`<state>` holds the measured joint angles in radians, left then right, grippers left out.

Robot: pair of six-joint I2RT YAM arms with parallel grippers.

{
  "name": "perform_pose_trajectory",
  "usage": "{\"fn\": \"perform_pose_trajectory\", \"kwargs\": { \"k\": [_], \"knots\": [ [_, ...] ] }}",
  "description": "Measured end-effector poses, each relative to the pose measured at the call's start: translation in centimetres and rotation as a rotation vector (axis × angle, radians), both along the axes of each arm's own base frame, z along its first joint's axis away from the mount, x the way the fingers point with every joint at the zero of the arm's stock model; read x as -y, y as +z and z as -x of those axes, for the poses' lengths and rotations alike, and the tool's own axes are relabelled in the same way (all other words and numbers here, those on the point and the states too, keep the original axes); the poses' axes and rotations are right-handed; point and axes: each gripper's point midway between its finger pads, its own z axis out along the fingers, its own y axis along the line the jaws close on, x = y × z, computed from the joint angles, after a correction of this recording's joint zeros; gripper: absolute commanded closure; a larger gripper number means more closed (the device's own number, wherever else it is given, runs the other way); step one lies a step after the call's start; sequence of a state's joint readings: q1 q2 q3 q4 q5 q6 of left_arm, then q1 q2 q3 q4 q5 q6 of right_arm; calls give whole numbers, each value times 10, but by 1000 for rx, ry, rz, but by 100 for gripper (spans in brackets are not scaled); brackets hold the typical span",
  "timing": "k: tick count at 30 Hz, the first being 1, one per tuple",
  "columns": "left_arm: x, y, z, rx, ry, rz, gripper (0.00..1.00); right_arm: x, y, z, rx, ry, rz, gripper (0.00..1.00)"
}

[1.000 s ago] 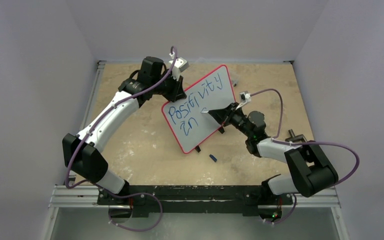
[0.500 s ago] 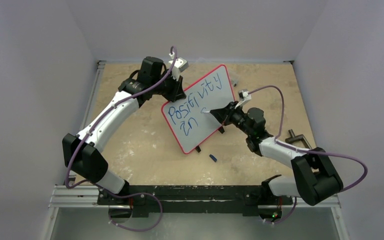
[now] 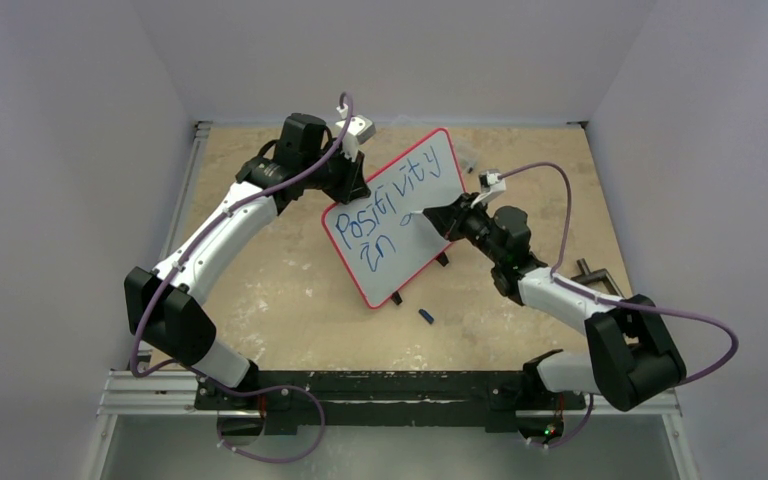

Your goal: Write a sentence on the whiteboard

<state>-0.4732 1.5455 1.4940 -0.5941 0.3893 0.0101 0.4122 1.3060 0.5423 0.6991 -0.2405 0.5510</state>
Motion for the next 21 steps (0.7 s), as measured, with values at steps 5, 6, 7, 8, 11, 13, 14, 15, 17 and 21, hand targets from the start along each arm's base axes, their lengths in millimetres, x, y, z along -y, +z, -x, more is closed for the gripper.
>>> {"fn": "perform_pose_trajectory", "kwargs": {
  "k": [5, 6, 7, 8, 11, 13, 14, 15, 17, 21],
  "knots": [
    [0, 0, 0, -1, 1, -1, 100, 1, 2, -3, 5, -14, 1, 100],
    [0, 0, 0, -1, 1, -1, 100, 1, 2, -3, 5, -14, 1, 100],
    [0, 0, 0, -2, 1, -1, 100, 1, 2, -3, 5, -14, 1, 100],
    [0, 0, 0, -2, 1, -1, 100, 1, 2, -3, 5, -14, 1, 100],
    [0, 0, 0, -2, 1, -1, 100, 1, 2, -3, 5, -14, 1, 100],
    [0, 0, 0, -2, 1, -1, 100, 1, 2, -3, 5, -14, 1, 100],
    [0, 0, 0, -2, 1, -1, 100, 1, 2, -3, 5, -13, 1, 100],
    [0, 0, 0, -2, 1, -1, 100, 1, 2, -3, 4, -13, 1, 100],
    [0, -1, 0, -2, 1, -2, 100, 1, 2, -3, 4, -13, 1, 100],
    [0, 0, 0, -2, 1, -1, 100, 2, 0, -2, 7, -12, 0, 100]
  ]
}}
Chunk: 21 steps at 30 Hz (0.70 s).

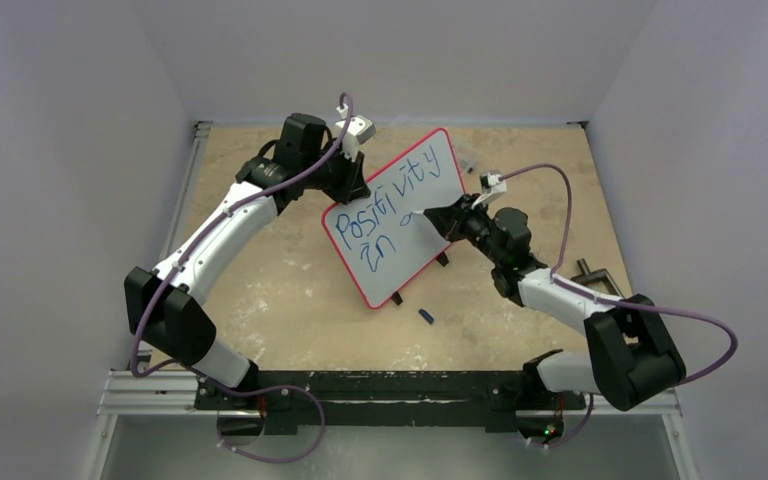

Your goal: Write a sentence on the whiteboard

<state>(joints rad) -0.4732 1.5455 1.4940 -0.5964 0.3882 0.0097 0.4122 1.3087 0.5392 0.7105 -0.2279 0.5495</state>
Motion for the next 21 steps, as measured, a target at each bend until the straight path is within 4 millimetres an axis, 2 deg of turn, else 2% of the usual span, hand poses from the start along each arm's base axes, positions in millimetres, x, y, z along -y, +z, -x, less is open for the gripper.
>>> {"fn": "perform_pose_trajectory", "kwargs": {
  "k": [21],
  "knots": [
    [0, 0, 0, 0, -1, 0, 100, 7, -20, 10, -53, -3, 61, 100]
  ]
}}
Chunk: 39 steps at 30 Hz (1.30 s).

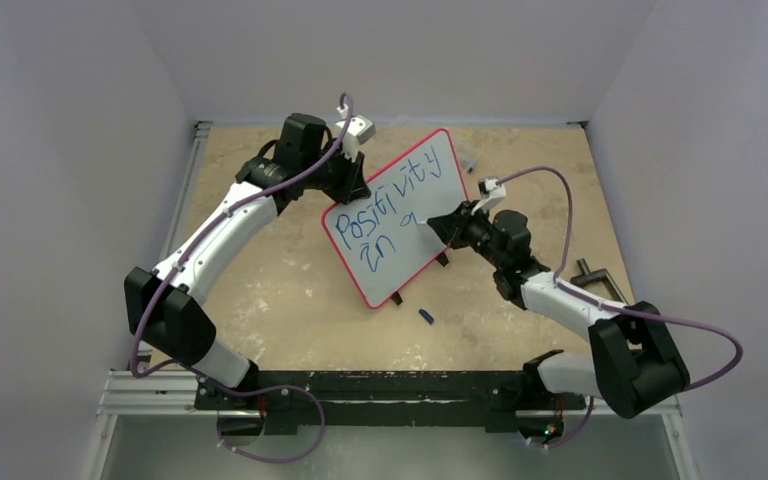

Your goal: Write a sentence on the whiteboard

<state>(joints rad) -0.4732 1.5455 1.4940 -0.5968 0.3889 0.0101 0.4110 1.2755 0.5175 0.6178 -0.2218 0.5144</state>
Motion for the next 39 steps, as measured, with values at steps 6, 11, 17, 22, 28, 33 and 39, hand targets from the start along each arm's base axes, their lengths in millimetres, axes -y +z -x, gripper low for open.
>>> {"fn": "perform_pose_trajectory", "kwargs": {
  "k": [6, 11, 17, 22, 28, 33, 39],
  "knots": [
    [3, 2, 2, 2, -14, 9, 100, 6, -6, 7, -36, -12, 34, 100],
    [4, 3, 3, 3, -18, 11, 100, 12, 14, 13, -12, -21, 42, 100],
    [4, 3, 3, 3, -19, 11, 100, 20, 55, 16, 112, -44, 37, 100],
    [4, 3, 3, 3, -20, 12, 100, 29, 65, 13, 148, -96, 50, 100],
    [6, 4, 5, 6, -26, 13, 100, 43, 61, 5, 148, -168, 112, 100],
    [8, 5, 7, 13, -35, 11, 100, 51, 66, 5, 224, -188, 162, 100],
    [8, 6, 8, 16, -39, 11, 100, 55, 65, 5, 296, -200, 191, 100]
  ]
}}
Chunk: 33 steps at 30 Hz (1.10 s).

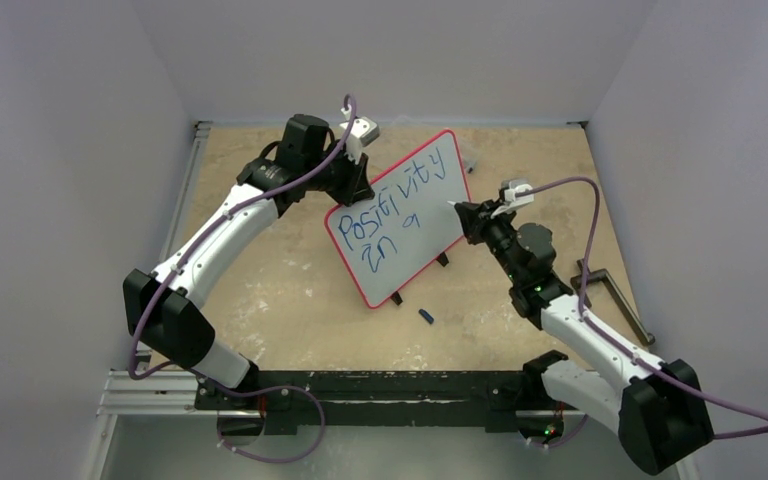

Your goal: Write a sentence on the whiteboard

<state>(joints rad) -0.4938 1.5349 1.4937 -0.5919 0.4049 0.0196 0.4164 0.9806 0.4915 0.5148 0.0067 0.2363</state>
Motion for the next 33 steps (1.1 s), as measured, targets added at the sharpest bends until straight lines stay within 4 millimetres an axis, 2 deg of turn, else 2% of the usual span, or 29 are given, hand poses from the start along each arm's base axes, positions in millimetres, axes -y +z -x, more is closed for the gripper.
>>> {"fn": "perform_pose_trajectory", "kwargs": {
  "k": [11, 33],
  "knots": [
    [1, 0, 1, 2, -4, -1, 100, -26, -7, -1, 34, 104, -3, 100],
    [3, 1, 3, 14, -12, -7, 100, -42, -40, -10, -34, 145, 8, 100]
  ]
}}
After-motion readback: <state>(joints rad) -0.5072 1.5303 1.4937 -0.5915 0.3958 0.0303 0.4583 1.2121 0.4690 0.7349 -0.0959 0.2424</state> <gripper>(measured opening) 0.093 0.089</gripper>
